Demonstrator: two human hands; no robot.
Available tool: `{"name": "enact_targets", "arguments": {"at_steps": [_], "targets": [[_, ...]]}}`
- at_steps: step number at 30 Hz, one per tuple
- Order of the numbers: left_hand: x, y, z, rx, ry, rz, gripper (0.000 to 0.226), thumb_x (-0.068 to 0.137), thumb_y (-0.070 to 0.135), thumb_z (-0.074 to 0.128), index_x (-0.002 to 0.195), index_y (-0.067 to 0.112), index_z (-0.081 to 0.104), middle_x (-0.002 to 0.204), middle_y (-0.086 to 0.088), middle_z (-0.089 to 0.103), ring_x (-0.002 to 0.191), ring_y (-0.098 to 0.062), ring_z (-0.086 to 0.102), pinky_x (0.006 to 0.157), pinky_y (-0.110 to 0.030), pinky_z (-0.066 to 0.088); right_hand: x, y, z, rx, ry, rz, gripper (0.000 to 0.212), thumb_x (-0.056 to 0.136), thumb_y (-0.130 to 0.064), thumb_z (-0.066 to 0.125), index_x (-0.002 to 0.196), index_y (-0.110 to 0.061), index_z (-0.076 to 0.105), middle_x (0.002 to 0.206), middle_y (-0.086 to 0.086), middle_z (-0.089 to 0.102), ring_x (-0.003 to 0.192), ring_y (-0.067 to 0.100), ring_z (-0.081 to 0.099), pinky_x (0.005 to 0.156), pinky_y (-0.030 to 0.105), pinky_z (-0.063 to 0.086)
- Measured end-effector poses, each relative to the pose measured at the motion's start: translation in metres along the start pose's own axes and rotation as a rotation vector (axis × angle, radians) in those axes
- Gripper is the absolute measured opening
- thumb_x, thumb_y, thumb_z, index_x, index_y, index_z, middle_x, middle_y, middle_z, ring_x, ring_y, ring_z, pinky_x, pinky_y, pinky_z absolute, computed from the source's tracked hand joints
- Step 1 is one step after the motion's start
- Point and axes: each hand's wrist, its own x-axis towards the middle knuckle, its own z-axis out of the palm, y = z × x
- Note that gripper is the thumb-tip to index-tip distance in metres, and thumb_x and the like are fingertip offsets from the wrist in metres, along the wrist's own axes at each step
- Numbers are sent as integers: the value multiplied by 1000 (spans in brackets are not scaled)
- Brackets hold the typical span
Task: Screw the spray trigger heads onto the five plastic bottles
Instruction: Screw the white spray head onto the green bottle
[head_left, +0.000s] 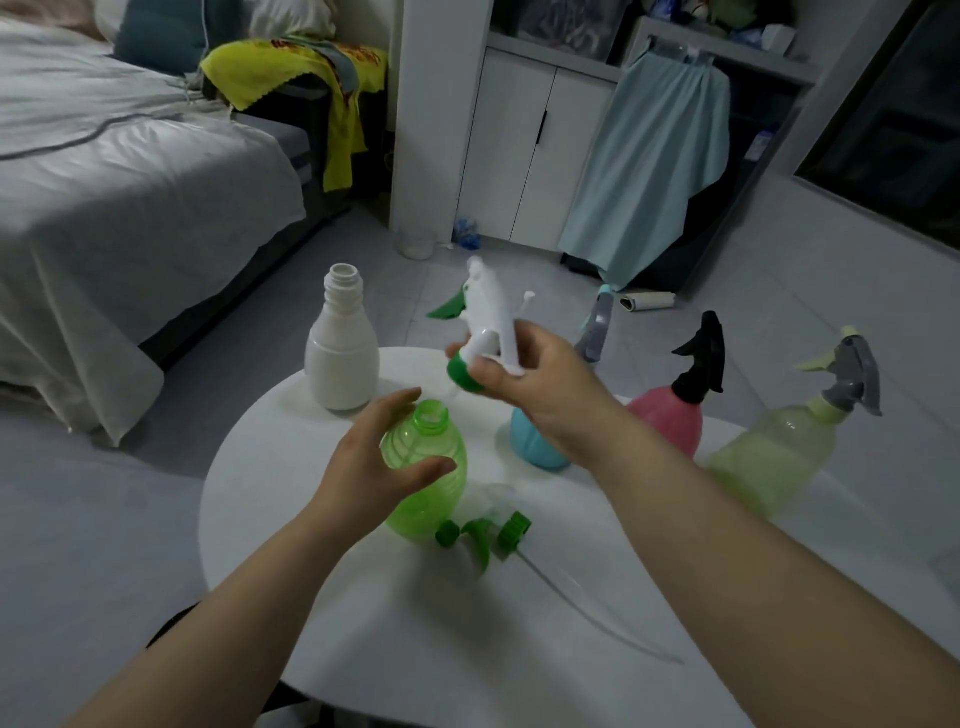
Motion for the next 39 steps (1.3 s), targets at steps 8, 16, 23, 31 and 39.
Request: {"name": "enact_targets", "arguments": {"at_steps": [8,16,23,31,39], "targets": [[-1,-7,2,-37,24,-16,51,57,21,80,93,31,45,88,30,46,90,-1,47,69,-6,33,5,15,10,-219,-127,104,36,79,-11,60,112,-15,47,120,10,60,106,15,56,90,24,47],[1,-8,1,-27,8,-10,48,58,24,79,91,32,45,87,32,45,86,3,45,67,-4,32,5,25,15,-314,-123,52,34,73,-10,67,96,-26,48,96,-7,60,86,0,57,77,7,46],[0,-9,2,-43,12,-5,48,56,24,79,89,34,45,88,30,48,86,3,46,69,-7,33,0,35,31,-551,70,-113,34,70,-29,70,93,-18,47,82,-5,46,68,1,46,56,7,38],[1,-9,2,-52,0,-14,48,57,23,79,93,28,47,89,18,52,94,-5,48,72,-14,35,-3,31,13,-504,-72,12,49,73,-25,66,117,-23,45,92,-24,46,85,-2,48,75,15,39],[1,-8,0,-67,-32,15,49,61,19,77,102,20,50,91,19,51,95,-6,49,75,-19,35,-1,37,16,-401,11,-48,30,70,-15,70,80,-34,47,80,-19,54,83,10,56,81,24,47]]}}
